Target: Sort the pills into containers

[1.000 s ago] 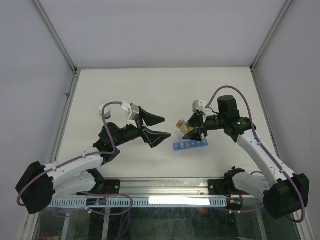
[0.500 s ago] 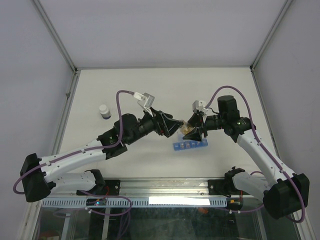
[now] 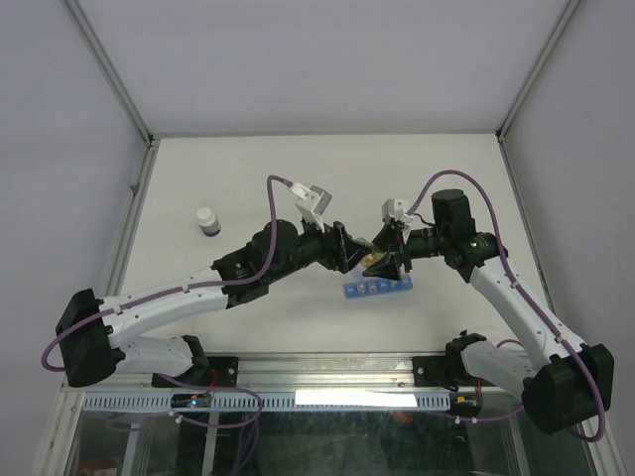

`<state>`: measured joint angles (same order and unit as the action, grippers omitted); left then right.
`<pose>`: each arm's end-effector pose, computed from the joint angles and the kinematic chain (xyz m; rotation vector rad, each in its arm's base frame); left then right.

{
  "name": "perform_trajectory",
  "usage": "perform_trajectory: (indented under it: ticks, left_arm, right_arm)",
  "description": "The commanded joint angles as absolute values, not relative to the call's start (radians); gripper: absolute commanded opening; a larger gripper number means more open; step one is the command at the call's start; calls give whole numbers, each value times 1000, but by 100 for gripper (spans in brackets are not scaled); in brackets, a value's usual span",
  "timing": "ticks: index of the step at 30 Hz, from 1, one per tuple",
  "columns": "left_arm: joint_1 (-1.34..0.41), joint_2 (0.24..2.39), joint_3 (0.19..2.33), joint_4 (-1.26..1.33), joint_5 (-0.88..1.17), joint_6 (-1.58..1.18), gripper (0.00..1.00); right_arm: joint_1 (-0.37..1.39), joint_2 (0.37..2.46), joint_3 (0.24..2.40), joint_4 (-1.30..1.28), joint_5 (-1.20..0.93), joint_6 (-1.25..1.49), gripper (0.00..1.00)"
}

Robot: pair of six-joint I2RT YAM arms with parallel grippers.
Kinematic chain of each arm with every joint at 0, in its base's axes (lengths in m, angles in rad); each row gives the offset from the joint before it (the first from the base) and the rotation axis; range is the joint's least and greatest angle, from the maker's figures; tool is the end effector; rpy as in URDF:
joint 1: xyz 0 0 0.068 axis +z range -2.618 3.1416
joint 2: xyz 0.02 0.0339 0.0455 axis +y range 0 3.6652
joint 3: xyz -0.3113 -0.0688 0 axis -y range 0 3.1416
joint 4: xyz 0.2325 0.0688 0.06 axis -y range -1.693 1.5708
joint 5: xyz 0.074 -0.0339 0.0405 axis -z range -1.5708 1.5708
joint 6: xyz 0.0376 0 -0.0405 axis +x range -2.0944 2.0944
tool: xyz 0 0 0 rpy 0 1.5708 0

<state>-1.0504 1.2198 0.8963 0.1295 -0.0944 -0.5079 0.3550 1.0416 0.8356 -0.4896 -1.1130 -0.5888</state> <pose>0.1333 -0.2254 0.3673 0.4344 1.8351 -1.0260 0.1498 0.0915 0.3353 -1.3804 1.4666 1.0893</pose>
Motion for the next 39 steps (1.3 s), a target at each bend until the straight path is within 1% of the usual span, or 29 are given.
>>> perform_trajectory:
  ticks: [1, 2, 4, 6, 11, 14, 18, 20, 22, 24, 26, 27, 28, 29, 30, 31, 32, 33, 35, 36, 37, 39]
  left_arm:
    - [-1062, 1219, 947, 141, -62, -482, 60]
    - [-1062, 1220, 947, 142, -57, -481, 55]
    - [-1062, 1225, 950, 140, -42, -476, 50]
    - [-1062, 1231, 952, 140, -27, -474, 43]
    - [-1062, 1234, 944, 142, 16, -445, 13]
    - [-1059, 1235, 903, 206, 133, -370, 6]
    - [-1048, 1247, 851, 283, 387, -182, 5]
    - [-1046, 1260, 846, 261, 528, -42, 5]
    - [-1046, 1266, 828, 245, 683, 158, 7]
    - [-1042, 1264, 803, 248, 745, 323, 9]
    - [-1014, 1272, 800, 275, 754, 368, 9]
    - [-987, 1280, 810, 292, 776, 358, 13]
    - [-958, 1289, 820, 316, 797, 324, 19]
    - [-935, 1293, 826, 350, 805, 281, 23]
    - [-920, 1295, 827, 380, 803, 246, 29]
    - [-914, 1289, 821, 411, 780, 218, 39]
    - [-913, 1273, 795, 455, 746, 193, 55]
    - [-913, 1257, 765, 511, 697, 146, 65]
    - [-913, 1219, 700, 623, 595, 73, 84]
    - [-913, 1198, 667, 670, 548, 38, 96]
    - [-914, 1178, 641, 712, 508, -6, 99]
    - [-913, 1139, 607, 746, 428, -87, 99]
  right_arm:
    - [350, 1036, 873, -436, -1140, -591, 0]
    - [350, 1036, 873, -437, -1139, -591, 0]
    - [350, 1035, 873, -437, -1140, -590, 0]
    - [350, 1035, 874, -437, -1140, -590, 0]
    - [350, 1032, 874, -437, -1141, -591, 0]
    - [350, 1032, 874, -439, -1142, -591, 0]
    - [350, 1030, 874, -439, -1146, -590, 0]
    - [350, 1029, 874, -439, -1149, -591, 0]
    - [350, 1028, 874, -439, -1151, -591, 0]
    - [350, 1027, 874, -439, -1153, -589, 0]
    - [348, 1024, 874, -438, -1155, -588, 0]
    - [347, 1022, 874, -439, -1156, -587, 0]
    - [346, 1021, 873, -437, -1156, -587, 0]
    - [345, 1020, 873, -437, -1156, -588, 0]
    - [345, 1020, 873, -437, -1156, -588, 0]
    - [346, 1020, 873, -437, -1157, -589, 0]
    - [345, 1020, 873, -437, -1156, -589, 0]
    - [346, 1019, 873, -438, -1157, -590, 0]
    - [346, 1020, 873, -440, -1158, -592, 0]
    - [346, 1020, 873, -442, -1159, -593, 0]
    - [346, 1020, 873, -442, -1158, -594, 0]
    - [345, 1021, 873, -442, -1160, -595, 0]
